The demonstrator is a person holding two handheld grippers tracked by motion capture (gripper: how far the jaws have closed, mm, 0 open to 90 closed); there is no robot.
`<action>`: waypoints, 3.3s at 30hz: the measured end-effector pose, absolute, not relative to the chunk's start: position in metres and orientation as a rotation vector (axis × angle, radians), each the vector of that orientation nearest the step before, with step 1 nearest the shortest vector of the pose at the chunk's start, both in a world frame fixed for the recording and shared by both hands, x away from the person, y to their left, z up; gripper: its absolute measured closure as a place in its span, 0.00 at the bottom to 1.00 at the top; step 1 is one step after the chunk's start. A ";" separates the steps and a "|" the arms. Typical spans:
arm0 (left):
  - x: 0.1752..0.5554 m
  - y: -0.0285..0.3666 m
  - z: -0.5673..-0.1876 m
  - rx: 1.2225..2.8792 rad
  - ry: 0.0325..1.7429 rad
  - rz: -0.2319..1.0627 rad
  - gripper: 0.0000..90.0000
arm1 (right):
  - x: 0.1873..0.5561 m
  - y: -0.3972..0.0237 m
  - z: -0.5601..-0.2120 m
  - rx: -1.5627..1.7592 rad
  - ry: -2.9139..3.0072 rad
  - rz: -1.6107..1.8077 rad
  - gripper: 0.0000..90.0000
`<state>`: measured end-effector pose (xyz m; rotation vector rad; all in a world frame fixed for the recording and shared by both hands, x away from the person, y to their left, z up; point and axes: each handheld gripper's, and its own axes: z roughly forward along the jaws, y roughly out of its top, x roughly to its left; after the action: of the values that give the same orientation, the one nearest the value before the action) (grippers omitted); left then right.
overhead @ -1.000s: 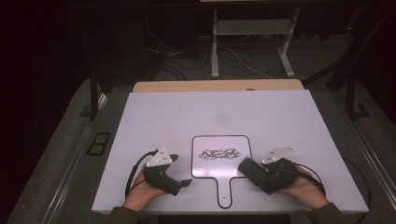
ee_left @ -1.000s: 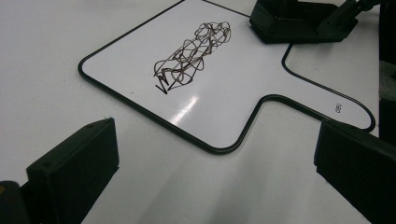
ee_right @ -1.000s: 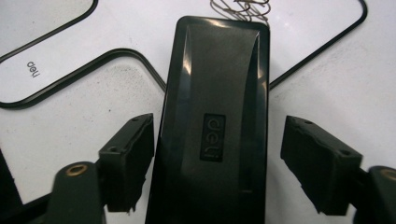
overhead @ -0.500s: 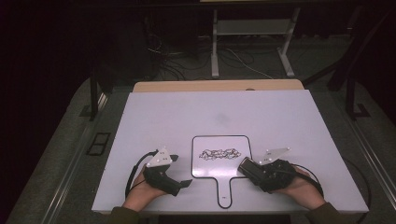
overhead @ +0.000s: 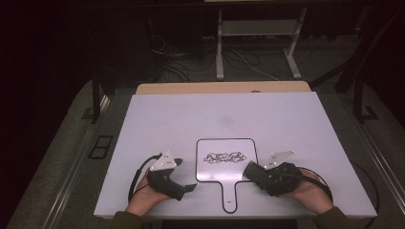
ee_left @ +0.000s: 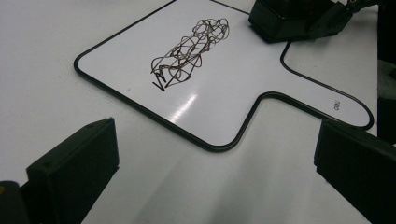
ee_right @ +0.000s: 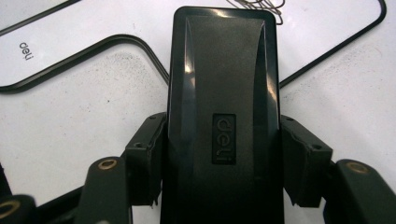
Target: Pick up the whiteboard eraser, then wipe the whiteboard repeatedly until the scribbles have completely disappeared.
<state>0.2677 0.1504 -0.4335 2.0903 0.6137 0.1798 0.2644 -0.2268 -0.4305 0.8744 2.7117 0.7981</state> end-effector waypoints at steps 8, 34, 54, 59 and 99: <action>0.267 0.150 -0.433 2.090 0.612 0.180 0.00 | 0.270 -0.226 -0.427 0.870 2.774 0.782 0.43; 0.269 0.151 -0.434 2.073 0.616 0.166 0.00 | 0.286 -0.233 -0.413 0.873 2.750 0.904 0.43; 0.269 0.152 -0.435 2.069 0.618 0.175 0.00 | 0.330 -0.205 -0.393 0.911 2.748 0.914 0.43; 0.269 0.152 -0.435 2.068 0.620 0.173 0.00 | 0.345 -0.194 -0.391 0.898 2.762 0.919 0.43; 0.271 0.154 -0.437 2.068 0.624 0.163 0.00 | 0.378 -0.161 -0.419 0.798 2.804 0.711 0.43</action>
<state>0.2712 0.1541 -0.4370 2.0675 0.6238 0.1634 0.3785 -0.1611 -0.4189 0.7981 2.8040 0.7108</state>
